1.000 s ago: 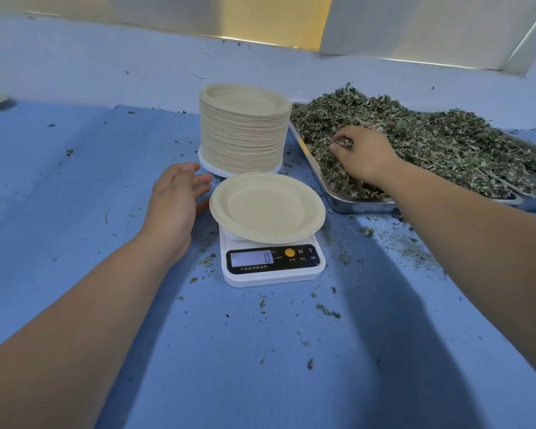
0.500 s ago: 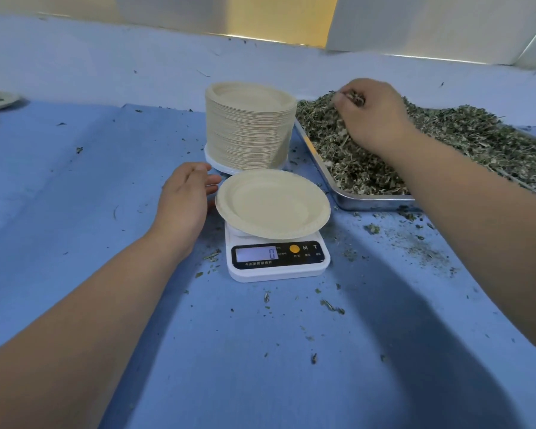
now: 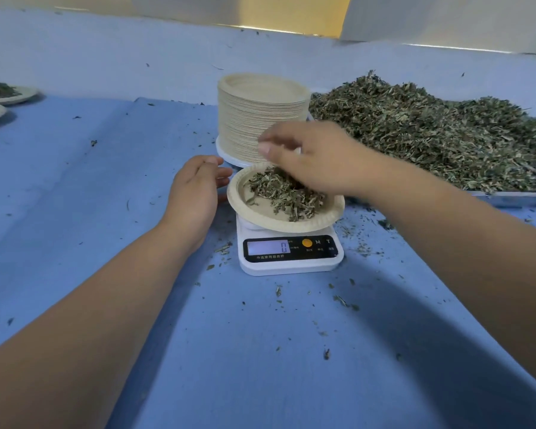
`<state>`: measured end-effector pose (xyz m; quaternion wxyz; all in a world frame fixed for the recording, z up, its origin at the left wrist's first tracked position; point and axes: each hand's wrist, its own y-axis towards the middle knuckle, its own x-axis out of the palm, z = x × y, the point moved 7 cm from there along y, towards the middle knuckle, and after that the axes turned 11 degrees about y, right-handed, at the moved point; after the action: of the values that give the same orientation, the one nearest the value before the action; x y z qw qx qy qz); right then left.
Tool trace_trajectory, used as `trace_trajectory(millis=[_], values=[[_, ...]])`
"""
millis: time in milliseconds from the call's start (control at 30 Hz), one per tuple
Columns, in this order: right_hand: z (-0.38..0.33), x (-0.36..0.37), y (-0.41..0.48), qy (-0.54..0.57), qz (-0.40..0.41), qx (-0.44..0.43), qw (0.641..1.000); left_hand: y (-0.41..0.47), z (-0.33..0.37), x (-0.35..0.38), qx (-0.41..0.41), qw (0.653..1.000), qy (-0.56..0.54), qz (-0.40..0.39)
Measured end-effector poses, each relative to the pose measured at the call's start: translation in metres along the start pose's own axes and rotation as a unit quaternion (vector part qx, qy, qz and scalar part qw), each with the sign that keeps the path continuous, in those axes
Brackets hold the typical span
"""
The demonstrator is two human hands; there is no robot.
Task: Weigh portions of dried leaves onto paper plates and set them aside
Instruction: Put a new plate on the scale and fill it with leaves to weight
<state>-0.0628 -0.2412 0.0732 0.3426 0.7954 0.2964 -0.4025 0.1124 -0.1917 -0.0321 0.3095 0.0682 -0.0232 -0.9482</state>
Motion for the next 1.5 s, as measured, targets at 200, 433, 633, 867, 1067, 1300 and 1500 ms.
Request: trace_trajectory(millis=[200,433,633,867,1067,1300,1500], values=[[0.038,-0.053,-0.007,0.013,0.134,0.023,0.991,-0.004,0.002,0.0,-0.003,1.0,0.011,-0.007],[0.141,-0.03,-0.055,-0.04,0.128,0.198,0.971,-0.015,0.013,0.001,0.003,1.0,0.02,-0.019],[0.143,-0.018,-0.051,-0.123,0.066,0.206,0.969,-0.012,0.006,0.0,0.013,0.999,0.051,-0.013],[0.138,-0.014,-0.054,-0.192,0.085,0.194,0.958,-0.012,0.007,-0.002,0.024,0.998,0.06,-0.009],[0.135,-0.015,-0.057,-0.148,0.109,0.182,0.966,-0.013,0.008,-0.002,0.03,0.998,0.062,-0.006],[0.128,-0.026,-0.057,-0.112,0.186,0.138,0.966,-0.013,0.007,-0.002,0.027,0.998,0.063,-0.007],[0.123,-0.035,-0.06,-0.118,0.231,0.109,0.959,-0.012,0.007,-0.002,0.022,0.998,0.064,-0.005]])
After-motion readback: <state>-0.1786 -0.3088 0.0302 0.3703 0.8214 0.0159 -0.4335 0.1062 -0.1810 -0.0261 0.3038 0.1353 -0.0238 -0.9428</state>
